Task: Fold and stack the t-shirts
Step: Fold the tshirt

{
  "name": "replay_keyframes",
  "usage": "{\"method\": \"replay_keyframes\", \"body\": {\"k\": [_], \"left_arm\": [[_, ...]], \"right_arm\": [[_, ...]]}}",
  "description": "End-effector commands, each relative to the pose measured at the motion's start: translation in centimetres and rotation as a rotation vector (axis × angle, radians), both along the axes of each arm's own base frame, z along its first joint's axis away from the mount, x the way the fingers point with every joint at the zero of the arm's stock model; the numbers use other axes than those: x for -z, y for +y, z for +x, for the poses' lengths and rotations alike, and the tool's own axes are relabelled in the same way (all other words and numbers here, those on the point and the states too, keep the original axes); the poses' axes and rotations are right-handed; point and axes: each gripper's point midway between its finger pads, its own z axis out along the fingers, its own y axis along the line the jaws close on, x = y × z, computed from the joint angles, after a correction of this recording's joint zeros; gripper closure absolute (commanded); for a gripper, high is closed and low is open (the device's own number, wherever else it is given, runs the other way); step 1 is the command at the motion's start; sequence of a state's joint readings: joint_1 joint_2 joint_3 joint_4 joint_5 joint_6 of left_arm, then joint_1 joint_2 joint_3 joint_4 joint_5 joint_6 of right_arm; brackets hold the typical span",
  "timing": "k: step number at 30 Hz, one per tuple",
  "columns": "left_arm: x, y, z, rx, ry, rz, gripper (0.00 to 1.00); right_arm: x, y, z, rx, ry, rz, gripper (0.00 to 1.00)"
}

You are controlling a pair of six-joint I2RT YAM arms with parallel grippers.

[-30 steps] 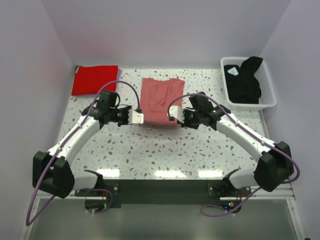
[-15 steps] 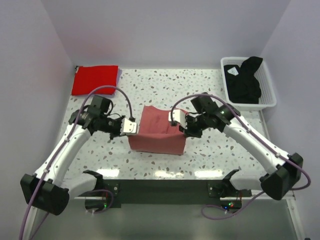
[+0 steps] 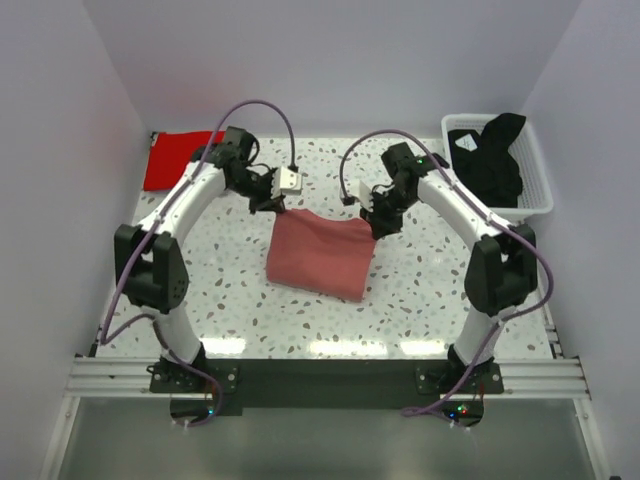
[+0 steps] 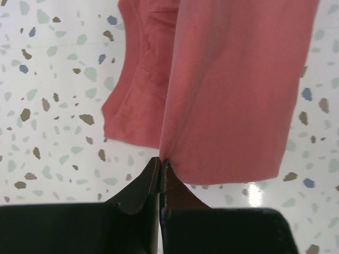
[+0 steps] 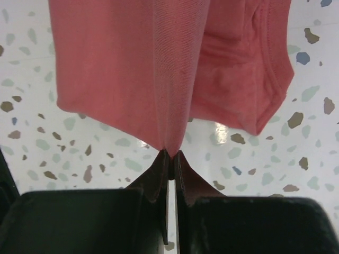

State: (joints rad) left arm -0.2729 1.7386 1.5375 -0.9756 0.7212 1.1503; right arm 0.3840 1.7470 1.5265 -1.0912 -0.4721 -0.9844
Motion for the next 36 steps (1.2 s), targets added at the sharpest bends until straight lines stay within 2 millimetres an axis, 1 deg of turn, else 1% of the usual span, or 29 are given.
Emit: {"method": "replay_keyframes", "body": {"k": [1, 2, 3, 4, 5, 6, 8, 9, 10, 12, 14, 16, 19, 20, 21, 22, 23, 24, 25, 26, 27, 28, 29, 30, 31, 32, 33, 34, 36], "left_arm": [[-0.6, -0.2, 5.6, -0.014, -0.091, -0.004, 1.00], [-1.4, -0.5, 7.2, -0.017, -0.129, -0.009, 1.00], [0.6, -0.8, 8.4, -0.023, -0.093, 0.002, 1.00], [1.0, -1.0, 9.3, -0.030, -0.089, 0.000, 1.00], [1.8, -1.5, 11.1, -0.039, -0.087, -0.005, 1.00], [2.2, -1.6, 11.9, -0.049, -0.083, -0.004, 1.00], [3.9, -2.0, 14.0, -0.059, -0.088, 0.002, 1.00], [4.5, -1.9, 14.6, -0.073, -0.090, 0.010, 1.00], [5.1, -2.1, 15.1, -0.079, -0.090, 0.010, 1.00], [7.1, -2.4, 16.4, -0.101, -0.096, 0.024, 1.00], [8.8, -2.8, 16.8, -0.118, -0.079, 0.030, 1.00], [10.0, -3.2, 16.1, -0.128, -0.033, 0.030, 1.00], [11.7, -3.0, 13.2, -0.133, 0.071, 0.034, 1.00], [12.3, -2.7, 11.0, -0.129, 0.119, 0.041, 1.00], [12.4, -2.7, 9.7, -0.121, 0.136, 0.040, 1.00], [14.0, -2.2, 7.1, -0.114, 0.201, 0.054, 1.00], [12.4, -2.1, 6.1, -0.110, 0.186, 0.037, 1.00], [12.3, -2.2, 4.7, -0.100, 0.211, 0.022, 1.00], [13.5, -1.6, 2.0, -0.097, 0.277, 0.036, 1.00], [12.0, -1.6, 0.9, -0.087, 0.261, 0.017, 1.00], [11.8, -1.5, -0.2, -0.085, 0.272, 0.012, 1.00], [11.4, -0.9, -2.4, -0.089, 0.284, 0.009, 1.00], [11.2, -0.7, -3.5, -0.089, 0.293, 0.005, 1.00], [11.0, -0.4, -4.5, -0.090, 0.297, 0.005, 1.00], [11.9, 0.3, -6.6, -0.092, 0.337, 0.020, 1.00], [10.8, 0.5, -7.3, -0.090, 0.307, 0.012, 1.00], [10.8, 0.9, -8.0, -0.093, 0.305, 0.020, 1.00], [10.9, 1.4, -9.4, -0.096, 0.308, 0.027, 1.00], [11.0, 1.9, -10.1, -0.102, 0.301, 0.042, 1.00]], "right_arm": [[0.4, 0.0, 2.4, -0.056, 0.011, 0.017, 1.00], [1.0, -0.1, 3.2, -0.061, 0.018, 0.012, 1.00], [2.7, -0.5, 4.2, -0.048, 0.054, 0.001, 1.00], [2.6, -0.5, 5.7, -0.044, 0.038, 0.004, 1.00], [3.1, -0.7, 6.5, -0.044, 0.041, -0.002, 1.00], [5.1, -1.4, 7.5, -0.029, 0.079, -0.016, 1.00], [5.1, -1.7, 9.7, -0.027, 0.051, -0.018, 1.00], [7.0, -2.1, 10.3, -0.020, 0.085, -0.031, 1.00], [6.8, -2.2, 11.2, -0.028, 0.066, -0.042, 1.00], [8.6, -2.3, 11.8, -0.038, 0.076, -0.064, 1.00], [9.7, -2.4, 12.7, -0.036, 0.057, -0.080, 1.00], [11.1, -2.5, 13.6, -0.023, 0.039, -0.103, 1.00], [12.1, -2.7, 14.1, -0.018, 0.025, -0.125, 1.00], [12.1, -2.8, 14.0, -0.024, 0.021, -0.137, 1.00], [12.6, -2.5, 13.3, -0.042, 0.037, -0.146, 1.00], [12.8, -2.3, 12.9, -0.068, 0.032, -0.152, 1.00], [11.6, -2.0, 12.6, -0.079, 0.003, -0.148, 1.00], [12.5, -1.4, 11.2, -0.102, 0.020, -0.144, 1.00], [12.1, -0.9, 10.5, -0.114, 0.019, -0.135, 1.00], [10.9, -0.5, 9.7, -0.125, 0.006, -0.122, 1.00], [11.5, 0.2, 7.3, -0.152, 0.047, -0.128, 1.00], [11.4, 0.6, 6.1, -0.147, 0.063, -0.127, 1.00], [10.0, 1.6, 4.9, -0.165, 0.046, -0.114, 1.00], [10.7, 1.4, 2.6, -0.169, 0.090, -0.119, 1.00], [10.6, 1.7, 1.3, -0.167, 0.110, -0.107, 1.00], [10.1, 1.9, 0.1, -0.156, 0.121, -0.101, 1.00], [9.9, 2.0, -1.9, -0.166, 0.129, -0.101, 1.00], [9.5, 2.2, -2.9, -0.147, 0.145, -0.091, 1.00], [9.0, 2.2, -4.9, -0.141, 0.167, -0.084, 1.00]]}}
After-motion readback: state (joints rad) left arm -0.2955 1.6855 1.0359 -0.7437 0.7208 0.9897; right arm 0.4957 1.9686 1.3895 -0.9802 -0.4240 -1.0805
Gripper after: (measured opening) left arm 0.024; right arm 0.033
